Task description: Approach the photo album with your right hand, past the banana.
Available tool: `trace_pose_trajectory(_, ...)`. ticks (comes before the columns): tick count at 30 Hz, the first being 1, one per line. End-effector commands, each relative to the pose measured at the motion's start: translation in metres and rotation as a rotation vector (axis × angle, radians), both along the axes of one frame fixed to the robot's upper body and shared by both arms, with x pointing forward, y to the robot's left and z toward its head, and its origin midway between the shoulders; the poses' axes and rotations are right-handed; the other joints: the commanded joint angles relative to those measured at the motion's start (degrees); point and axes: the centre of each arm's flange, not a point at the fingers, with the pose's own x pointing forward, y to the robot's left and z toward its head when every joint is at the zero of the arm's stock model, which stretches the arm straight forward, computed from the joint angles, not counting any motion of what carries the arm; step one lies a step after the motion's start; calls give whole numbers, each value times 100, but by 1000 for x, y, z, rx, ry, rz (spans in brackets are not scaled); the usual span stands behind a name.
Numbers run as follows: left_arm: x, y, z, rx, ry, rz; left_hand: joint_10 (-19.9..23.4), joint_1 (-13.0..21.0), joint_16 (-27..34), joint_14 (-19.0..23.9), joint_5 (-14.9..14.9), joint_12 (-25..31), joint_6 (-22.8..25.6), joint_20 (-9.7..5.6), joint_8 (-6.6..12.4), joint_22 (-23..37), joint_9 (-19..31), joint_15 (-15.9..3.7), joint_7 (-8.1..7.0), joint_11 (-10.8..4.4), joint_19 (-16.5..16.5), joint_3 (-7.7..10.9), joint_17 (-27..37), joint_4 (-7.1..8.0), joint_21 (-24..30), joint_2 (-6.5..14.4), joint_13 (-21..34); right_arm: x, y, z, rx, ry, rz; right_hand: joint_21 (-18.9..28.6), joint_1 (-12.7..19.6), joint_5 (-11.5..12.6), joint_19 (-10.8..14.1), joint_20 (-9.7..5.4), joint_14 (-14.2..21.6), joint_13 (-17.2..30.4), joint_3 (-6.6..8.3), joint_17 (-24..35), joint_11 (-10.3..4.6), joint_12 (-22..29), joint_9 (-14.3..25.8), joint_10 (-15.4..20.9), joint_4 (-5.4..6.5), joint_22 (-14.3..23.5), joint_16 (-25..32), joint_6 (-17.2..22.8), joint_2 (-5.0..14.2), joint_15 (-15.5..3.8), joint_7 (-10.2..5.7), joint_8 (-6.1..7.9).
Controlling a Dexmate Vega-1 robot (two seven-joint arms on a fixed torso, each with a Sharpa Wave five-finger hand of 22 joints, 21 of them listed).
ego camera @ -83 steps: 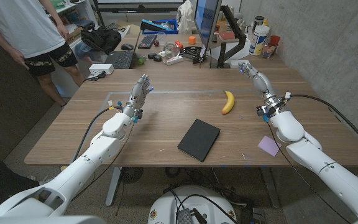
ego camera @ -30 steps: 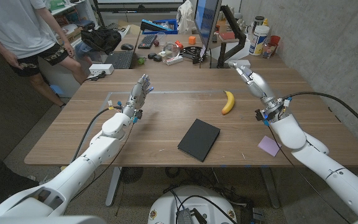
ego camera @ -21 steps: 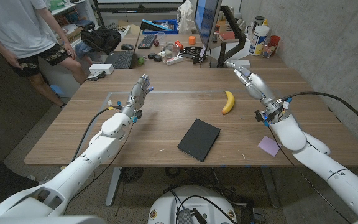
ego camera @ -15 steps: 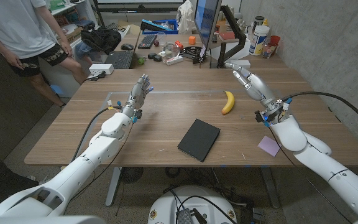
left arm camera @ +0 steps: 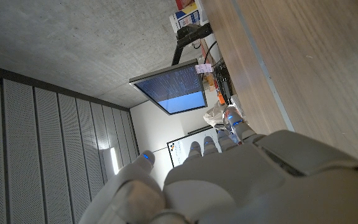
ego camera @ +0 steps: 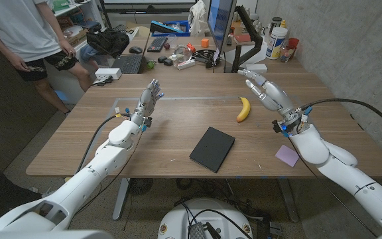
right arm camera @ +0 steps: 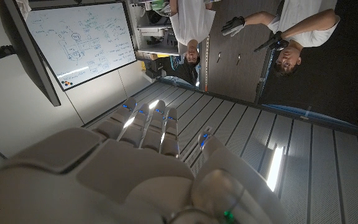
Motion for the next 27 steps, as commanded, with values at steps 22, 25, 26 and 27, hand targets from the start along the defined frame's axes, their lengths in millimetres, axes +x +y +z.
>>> trace_pose_trajectory(22,-2,-6,-3,4,2,-1,-847,-8,53,-1040,67,25,-786,-165,31,25,22,-68,-19,10,-1114,-59,5,5,44,707,13,-12,8,-13,-111,-51,-54,-36,117,8,23,-522,-19,13,42,7,-35,-59,16,-45,-56,15,-18,44,257,-58,7,-34)
trace_pose_trajectory(25,-2,-5,-3,4,3,-1,-839,-8,53,-1040,68,28,-784,-161,31,24,22,-65,-18,12,-1115,-61,4,5,46,707,13,-12,9,-13,-115,-49,-56,-38,121,9,22,-525,-22,13,43,7,-35,-61,16,-47,-61,14,-18,40,258,-57,3,-36)
trace_pose_trajectory(26,-2,-5,-4,3,3,-2,-836,-8,53,-1041,69,30,-784,-163,31,24,22,-63,-22,6,-1115,-62,4,5,47,707,13,-12,10,-13,-119,-49,-56,-39,124,9,21,-522,-23,13,44,7,-41,-62,16,-47,-64,14,-18,39,258,-51,2,-37)
trace_pose_trajectory(27,-2,-5,-4,3,4,-1,-837,-8,53,-1042,70,29,-781,-165,33,24,22,-64,-24,2,-1117,-64,4,5,47,707,13,-12,10,-14,-120,-48,-58,-40,126,9,21,-521,-23,13,44,7,-39,-63,16,-45,-66,14,-17,33,257,-52,-1,-40)
